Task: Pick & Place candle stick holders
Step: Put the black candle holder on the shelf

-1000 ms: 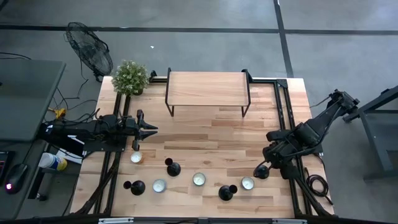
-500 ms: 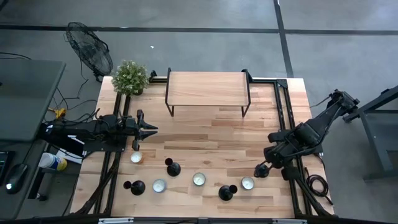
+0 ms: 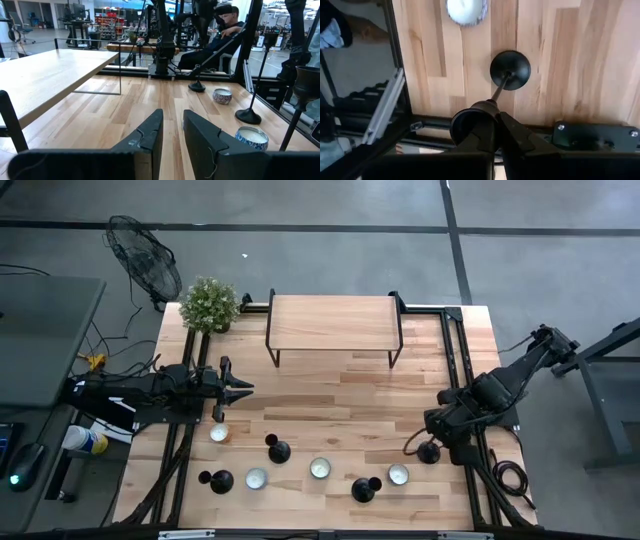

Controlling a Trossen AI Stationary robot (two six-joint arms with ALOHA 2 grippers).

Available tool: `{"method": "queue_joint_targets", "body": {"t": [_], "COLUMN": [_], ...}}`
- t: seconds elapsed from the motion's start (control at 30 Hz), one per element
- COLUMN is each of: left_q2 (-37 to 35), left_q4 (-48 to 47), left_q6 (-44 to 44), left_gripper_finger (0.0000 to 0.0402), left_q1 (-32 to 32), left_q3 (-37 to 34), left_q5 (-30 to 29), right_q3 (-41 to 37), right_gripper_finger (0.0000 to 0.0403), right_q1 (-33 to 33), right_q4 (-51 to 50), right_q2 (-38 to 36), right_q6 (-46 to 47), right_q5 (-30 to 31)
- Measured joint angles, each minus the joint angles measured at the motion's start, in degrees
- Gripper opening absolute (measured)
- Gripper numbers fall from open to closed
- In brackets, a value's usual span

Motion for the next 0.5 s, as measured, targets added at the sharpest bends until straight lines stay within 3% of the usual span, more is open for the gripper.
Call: {"method": "queue_joint_targets", "body": {"t": [0.3,0.5], "left_q2": [0.0,0.0], "left_q4": [0.92,2.18], "left_q6": [0.44,-0.2], "left_gripper_finger": [0.0074,0.0074], "left_q1": [-0.01,0.01], "left_q3": [0.0,-0.01], "left_q5": [-1.43,-1.54], "right_q3": [8.41,12.46], "right_gripper_finger": [0.0001,0.0], "right_q1": [-6.34,-10.73], "right_q4": [-2.62,-5.72], "right_q2": [-0.02,-0.02], "right_q6": [-1.34,-1.21], "right_q5": [5.6,5.92]}}
